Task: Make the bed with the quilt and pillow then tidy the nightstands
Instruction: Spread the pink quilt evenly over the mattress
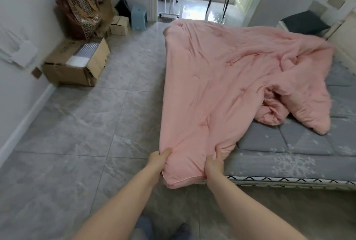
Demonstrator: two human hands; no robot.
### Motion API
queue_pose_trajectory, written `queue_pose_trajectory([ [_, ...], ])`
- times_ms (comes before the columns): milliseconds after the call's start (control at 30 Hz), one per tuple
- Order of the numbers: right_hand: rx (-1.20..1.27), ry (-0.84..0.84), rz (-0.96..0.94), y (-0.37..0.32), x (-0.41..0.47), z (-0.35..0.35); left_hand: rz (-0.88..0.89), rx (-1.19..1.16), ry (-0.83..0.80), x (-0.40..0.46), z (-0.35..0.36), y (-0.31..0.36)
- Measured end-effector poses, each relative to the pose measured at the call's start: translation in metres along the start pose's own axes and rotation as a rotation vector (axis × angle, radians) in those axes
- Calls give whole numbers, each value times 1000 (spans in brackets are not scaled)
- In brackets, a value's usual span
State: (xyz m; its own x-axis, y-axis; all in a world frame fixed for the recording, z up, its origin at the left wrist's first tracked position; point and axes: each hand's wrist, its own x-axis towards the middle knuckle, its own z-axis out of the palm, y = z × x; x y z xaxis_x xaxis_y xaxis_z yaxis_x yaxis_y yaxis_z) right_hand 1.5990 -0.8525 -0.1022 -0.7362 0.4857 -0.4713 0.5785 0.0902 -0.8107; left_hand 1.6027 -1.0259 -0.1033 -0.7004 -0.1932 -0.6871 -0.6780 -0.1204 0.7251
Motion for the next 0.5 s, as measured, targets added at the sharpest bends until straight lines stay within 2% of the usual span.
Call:
queue_pose_trajectory([
  [167,-258,-161,80,50,-14,-7,-19,108,53,-9,-16,-49],
  [333,-282,-268,134,61,3,-2,-2,259,144,17,-20,-60],
  [433,-335,-482,250,76,22,3,-50,596,245,40,-15,-70],
  [500,-425,-540,338,88,29,3,-88,805,298,48,-14,-79],
])
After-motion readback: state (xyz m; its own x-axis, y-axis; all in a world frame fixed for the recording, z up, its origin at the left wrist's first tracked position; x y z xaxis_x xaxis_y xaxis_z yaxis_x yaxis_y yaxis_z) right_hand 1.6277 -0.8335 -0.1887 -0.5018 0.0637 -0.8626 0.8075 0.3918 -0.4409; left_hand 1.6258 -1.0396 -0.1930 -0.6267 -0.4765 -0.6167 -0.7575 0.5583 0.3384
